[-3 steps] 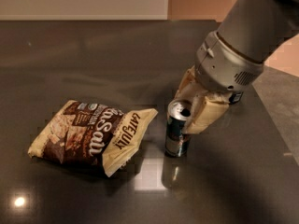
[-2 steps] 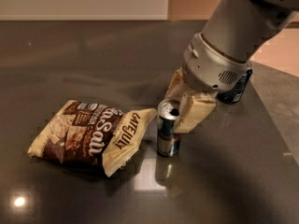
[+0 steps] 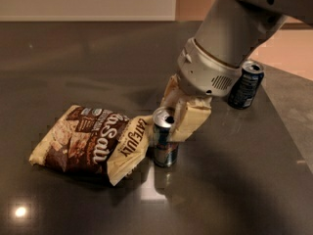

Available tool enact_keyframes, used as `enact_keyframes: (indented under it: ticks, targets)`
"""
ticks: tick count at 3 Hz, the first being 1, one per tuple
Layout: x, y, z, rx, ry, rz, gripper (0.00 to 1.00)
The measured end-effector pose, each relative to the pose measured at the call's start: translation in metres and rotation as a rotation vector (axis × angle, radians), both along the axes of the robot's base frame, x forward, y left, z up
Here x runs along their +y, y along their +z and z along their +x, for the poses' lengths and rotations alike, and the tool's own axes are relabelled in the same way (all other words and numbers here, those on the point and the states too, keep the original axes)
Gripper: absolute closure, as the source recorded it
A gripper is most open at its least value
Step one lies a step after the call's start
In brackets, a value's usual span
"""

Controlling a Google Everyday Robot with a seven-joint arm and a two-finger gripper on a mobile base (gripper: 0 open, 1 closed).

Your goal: Move redbull can near brown chip bag

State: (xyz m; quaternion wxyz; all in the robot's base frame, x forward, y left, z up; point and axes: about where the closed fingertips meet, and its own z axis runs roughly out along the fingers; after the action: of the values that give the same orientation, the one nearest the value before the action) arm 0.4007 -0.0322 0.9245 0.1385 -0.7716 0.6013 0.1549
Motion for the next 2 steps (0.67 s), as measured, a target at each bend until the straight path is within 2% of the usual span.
enact_keyframes:
  ticks: [2]
  targets:
    - [0.0065, -0.0019, 0.0001, -0.001, 0.006, 0.007, 0.13]
